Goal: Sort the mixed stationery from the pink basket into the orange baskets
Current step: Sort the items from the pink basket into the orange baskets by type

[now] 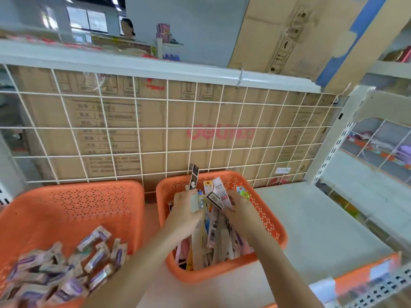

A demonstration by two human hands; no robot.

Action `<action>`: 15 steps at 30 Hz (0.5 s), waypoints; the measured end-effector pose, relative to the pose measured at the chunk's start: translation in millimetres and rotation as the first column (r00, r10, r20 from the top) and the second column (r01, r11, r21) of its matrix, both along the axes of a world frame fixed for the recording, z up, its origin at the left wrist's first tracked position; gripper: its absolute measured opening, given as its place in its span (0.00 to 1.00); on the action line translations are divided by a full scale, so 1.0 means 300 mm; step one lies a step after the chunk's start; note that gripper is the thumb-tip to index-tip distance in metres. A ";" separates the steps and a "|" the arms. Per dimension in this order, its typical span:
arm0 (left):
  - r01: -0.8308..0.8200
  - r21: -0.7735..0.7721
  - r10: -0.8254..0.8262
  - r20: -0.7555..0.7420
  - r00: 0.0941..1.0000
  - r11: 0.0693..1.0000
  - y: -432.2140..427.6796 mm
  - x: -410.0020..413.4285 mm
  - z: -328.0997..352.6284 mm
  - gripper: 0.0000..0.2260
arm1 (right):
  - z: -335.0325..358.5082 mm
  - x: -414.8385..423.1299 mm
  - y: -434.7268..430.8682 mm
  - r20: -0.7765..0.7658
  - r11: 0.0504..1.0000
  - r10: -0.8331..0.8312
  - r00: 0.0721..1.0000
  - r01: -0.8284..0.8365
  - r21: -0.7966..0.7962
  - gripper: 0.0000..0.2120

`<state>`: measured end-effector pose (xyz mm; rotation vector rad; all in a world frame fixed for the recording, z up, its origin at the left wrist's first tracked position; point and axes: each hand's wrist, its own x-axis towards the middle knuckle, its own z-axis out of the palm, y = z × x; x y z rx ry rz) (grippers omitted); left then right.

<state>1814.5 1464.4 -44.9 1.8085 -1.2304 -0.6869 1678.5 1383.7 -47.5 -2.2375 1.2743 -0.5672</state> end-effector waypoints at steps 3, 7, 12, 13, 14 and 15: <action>0.035 -0.057 -0.031 0.070 0.997 0.998 0.071 0.022 0.006 0.22 | 0.014 -0.043 0.048 0.009 0.998 -0.005 1.000 0.006 -0.058 0.20; 0.083 -0.202 -0.032 0.241 0.970 0.976 0.185 0.075 0.037 0.20 | 0.042 -0.087 0.121 -0.021 0.983 -0.073 0.997 0.068 -0.172 0.22; 0.066 -0.257 0.046 0.406 0.913 0.964 0.396 0.204 0.058 0.19 | 0.069 -0.105 0.266 0.018 0.937 -0.145 0.989 0.143 -0.318 0.20; 0.056 -0.252 0.062 0.435 0.898 0.966 0.447 0.233 0.062 0.19 | 0.069 -0.103 0.301 0.037 0.929 -0.139 0.990 0.143 -0.342 0.20; 0.041 -0.247 0.082 0.467 0.881 0.968 0.498 0.263 0.065 0.20 | 0.067 -0.098 0.337 0.046 0.923 -0.129 0.991 0.137 -0.360 0.19; 0.024 -0.246 0.104 0.496 0.862 0.969 0.550 0.292 0.067 0.22 | 0.063 -0.091 0.375 0.049 0.917 -0.121 0.991 0.130 -0.376 0.18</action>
